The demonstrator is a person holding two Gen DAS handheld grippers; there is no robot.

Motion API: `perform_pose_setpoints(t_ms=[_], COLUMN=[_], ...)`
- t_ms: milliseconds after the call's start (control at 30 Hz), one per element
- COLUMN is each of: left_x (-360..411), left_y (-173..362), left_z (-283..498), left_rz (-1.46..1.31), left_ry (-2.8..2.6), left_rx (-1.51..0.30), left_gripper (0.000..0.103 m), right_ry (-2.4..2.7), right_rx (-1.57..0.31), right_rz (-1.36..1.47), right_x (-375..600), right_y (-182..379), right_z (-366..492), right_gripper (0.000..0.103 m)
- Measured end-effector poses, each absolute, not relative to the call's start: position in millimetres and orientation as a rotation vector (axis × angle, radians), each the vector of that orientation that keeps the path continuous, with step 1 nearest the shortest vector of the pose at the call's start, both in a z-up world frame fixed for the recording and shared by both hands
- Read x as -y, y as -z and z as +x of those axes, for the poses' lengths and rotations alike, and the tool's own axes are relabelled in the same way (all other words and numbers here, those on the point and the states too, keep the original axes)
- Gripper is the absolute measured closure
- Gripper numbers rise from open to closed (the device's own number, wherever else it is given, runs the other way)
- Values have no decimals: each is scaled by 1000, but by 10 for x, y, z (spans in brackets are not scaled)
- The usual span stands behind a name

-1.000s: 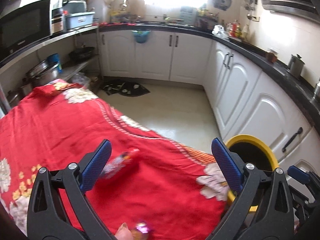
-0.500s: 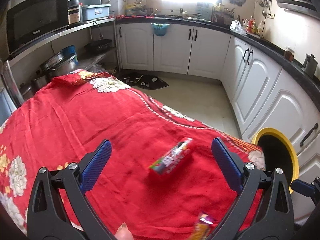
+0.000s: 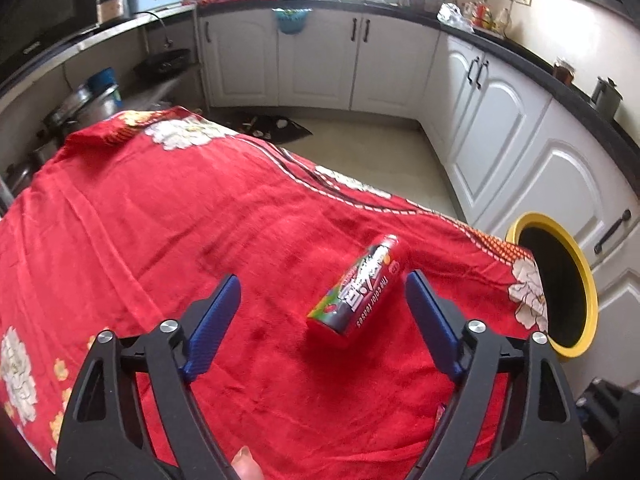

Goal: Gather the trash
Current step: 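Grasp the red tube with the left tool while the right tool grasps the snack wrapper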

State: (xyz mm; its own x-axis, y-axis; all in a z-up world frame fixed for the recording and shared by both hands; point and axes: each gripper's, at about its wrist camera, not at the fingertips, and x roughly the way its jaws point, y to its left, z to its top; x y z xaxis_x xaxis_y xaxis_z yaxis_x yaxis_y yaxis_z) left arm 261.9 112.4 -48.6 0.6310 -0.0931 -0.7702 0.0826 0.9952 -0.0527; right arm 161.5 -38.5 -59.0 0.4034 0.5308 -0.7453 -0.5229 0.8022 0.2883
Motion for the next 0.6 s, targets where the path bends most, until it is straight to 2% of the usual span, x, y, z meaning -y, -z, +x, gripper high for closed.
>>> perform_pose_setpoints(t_ms=[167, 333, 400, 467, 600], left_x=[-1044, -973, -953, -925, -865], left_y=[597, 702, 748, 794, 890], left_z=[2720, 2818, 2854, 2879, 2910], left_rz=[-4, 13, 19, 26, 42], left_ry=[154, 183, 194, 201, 206], left_rx=[-922, -958, -975, -991, -1024], left_gripper=[33, 41, 46, 54, 65], right_ry=[-685, -683, -689, -700, -708], right_rx=[-1023, -1048, -1047, -1050, -1046], right_rz=[63, 64, 58, 62, 62], right_x=[292, 237, 241, 256, 331], right_y=[802, 907, 911, 906, 885], right_z=[1687, 1743, 1756, 1759, 1744], right_gripper=[40, 56, 72, 82, 86])
